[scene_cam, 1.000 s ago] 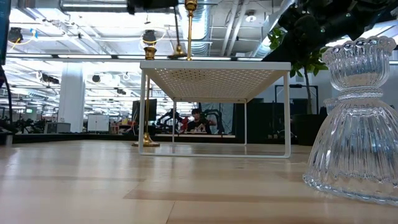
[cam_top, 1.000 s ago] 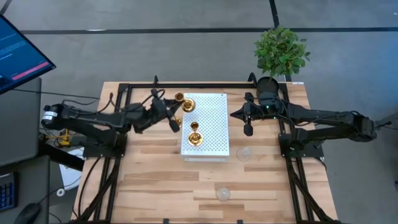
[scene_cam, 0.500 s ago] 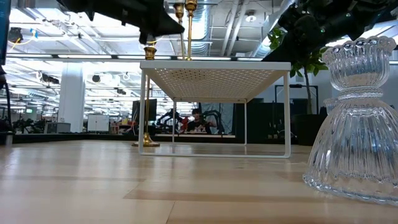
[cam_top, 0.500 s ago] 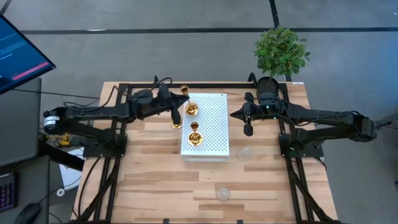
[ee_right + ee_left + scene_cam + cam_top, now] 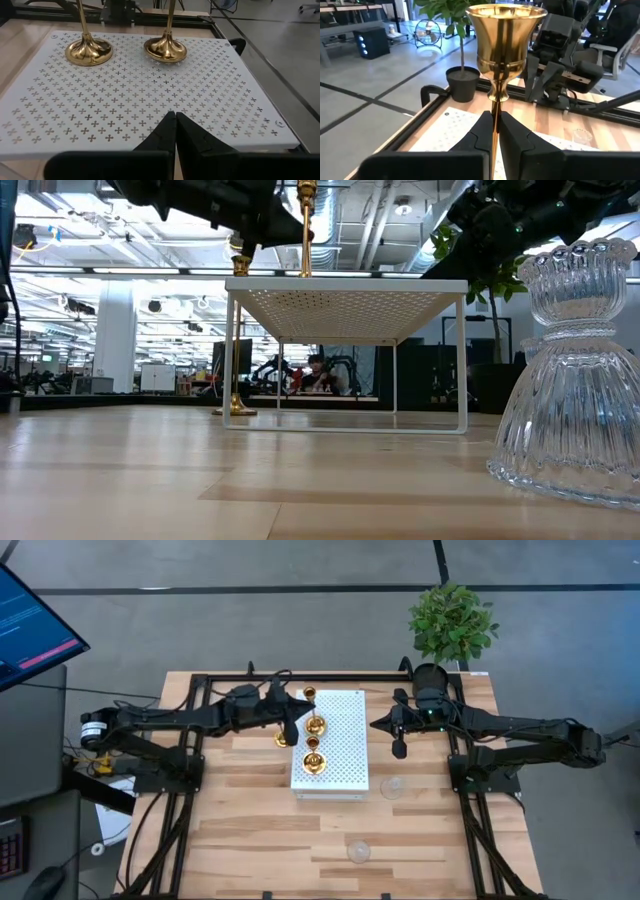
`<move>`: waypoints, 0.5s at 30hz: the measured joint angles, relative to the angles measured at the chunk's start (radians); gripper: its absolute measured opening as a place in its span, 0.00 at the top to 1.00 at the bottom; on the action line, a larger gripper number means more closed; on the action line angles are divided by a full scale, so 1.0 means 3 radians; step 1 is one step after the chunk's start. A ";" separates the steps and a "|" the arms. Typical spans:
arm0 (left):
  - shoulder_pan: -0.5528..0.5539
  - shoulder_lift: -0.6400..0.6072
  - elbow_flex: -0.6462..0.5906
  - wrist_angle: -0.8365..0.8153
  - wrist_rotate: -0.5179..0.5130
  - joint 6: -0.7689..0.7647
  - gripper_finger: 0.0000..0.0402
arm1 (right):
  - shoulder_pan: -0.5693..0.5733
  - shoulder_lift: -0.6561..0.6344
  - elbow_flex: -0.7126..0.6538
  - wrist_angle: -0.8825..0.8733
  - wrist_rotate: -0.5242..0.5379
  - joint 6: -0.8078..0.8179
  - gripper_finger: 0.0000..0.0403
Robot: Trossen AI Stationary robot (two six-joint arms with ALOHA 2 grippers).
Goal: Pick & Place candle stick holders
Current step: Put the bottom gold candle holder on the shelf aligned with the other gold candle holder
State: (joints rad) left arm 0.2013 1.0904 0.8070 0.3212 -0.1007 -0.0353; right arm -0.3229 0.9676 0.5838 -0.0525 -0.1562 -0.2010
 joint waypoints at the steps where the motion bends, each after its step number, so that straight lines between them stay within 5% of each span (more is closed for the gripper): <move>1: -0.0011 0.0000 0.0000 -0.0011 0.0001 -0.0001 0.97 | 0.0000 -0.0001 0.0001 0.0000 0.0002 -0.0027 1.00; 15: -0.0176 -0.0001 0.0004 -0.0144 -0.0138 0.0015 0.97 | 0.0000 -0.0001 0.0000 -0.0001 0.0001 -0.0036 1.00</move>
State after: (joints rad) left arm 0.1486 1.0901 0.8081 0.2778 -0.1422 -0.0307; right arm -0.3229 0.9673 0.5839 -0.0528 -0.1558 -0.2119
